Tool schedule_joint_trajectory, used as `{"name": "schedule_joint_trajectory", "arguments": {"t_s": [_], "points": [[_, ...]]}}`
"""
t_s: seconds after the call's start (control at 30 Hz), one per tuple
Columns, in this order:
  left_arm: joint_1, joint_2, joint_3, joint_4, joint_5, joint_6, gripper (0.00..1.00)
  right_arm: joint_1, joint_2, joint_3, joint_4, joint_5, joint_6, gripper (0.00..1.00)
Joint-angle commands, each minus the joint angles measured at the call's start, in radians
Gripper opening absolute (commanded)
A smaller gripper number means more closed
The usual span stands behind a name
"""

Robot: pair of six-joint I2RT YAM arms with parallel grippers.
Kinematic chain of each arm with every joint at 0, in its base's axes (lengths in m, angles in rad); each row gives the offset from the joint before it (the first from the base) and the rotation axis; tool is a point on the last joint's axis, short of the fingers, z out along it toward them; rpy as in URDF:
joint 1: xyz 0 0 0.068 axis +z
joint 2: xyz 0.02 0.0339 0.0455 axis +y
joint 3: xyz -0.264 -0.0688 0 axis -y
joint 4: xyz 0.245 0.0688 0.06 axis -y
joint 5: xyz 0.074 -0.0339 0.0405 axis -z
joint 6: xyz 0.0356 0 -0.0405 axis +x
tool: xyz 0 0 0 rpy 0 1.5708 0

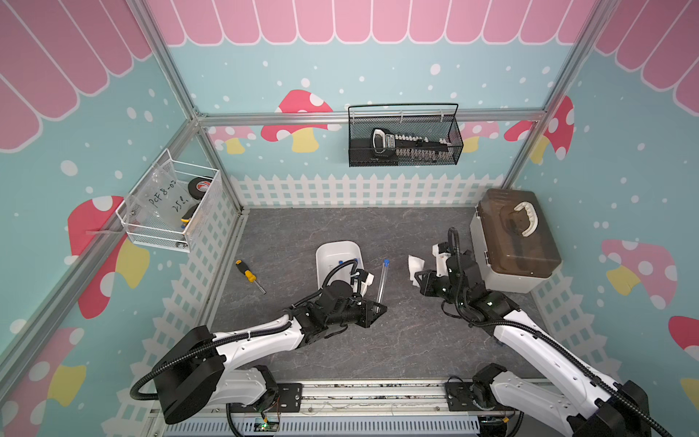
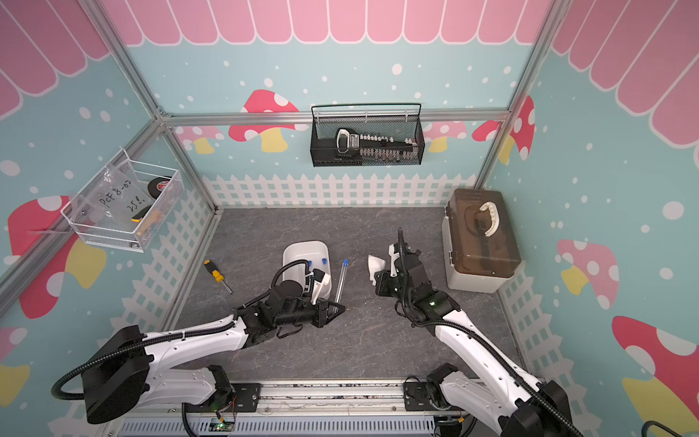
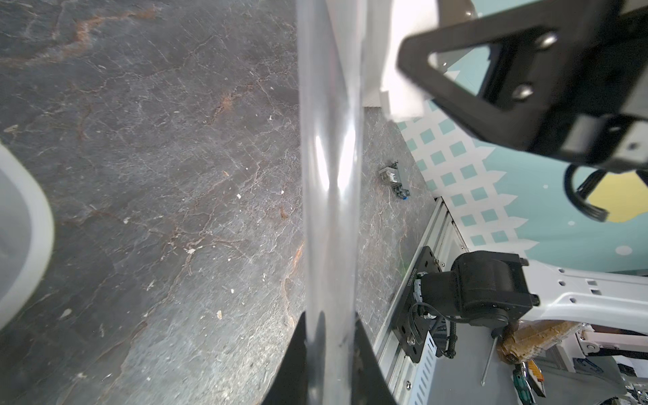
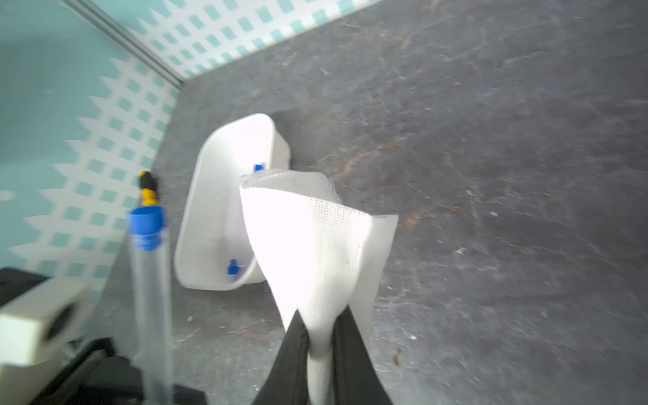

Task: Wipe the exteriors of test tubes
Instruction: Pick up the cleaning item at the center of the board, then wipe the dirt from the test tube.

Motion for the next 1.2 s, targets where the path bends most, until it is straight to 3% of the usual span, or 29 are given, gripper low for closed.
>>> {"name": "schedule_joint_trajectory", "arguments": {"t_s": [0.0,0.3,0.87,1.17], "points": [[-0.004,0.017,0.042,0.015,0.01,0.014,0.04,0.008,0.016,0.002,0.124,-0.159,0.042,0.15],[-0.003,0.026,0.063,0.016,0.002,0.02,0.05,0.1,0.106,0.005,0.341,-0.229,0.09,0.15],[-0.003,0.026,0.082,-0.002,-0.006,0.039,0.05,0.188,0.089,-0.102,0.342,-0.157,0.153,0.22],[-0.003,0.017,0.076,-0.007,-0.008,0.038,0.05,0.202,0.084,-0.086,0.308,-0.115,0.148,0.36]]}}
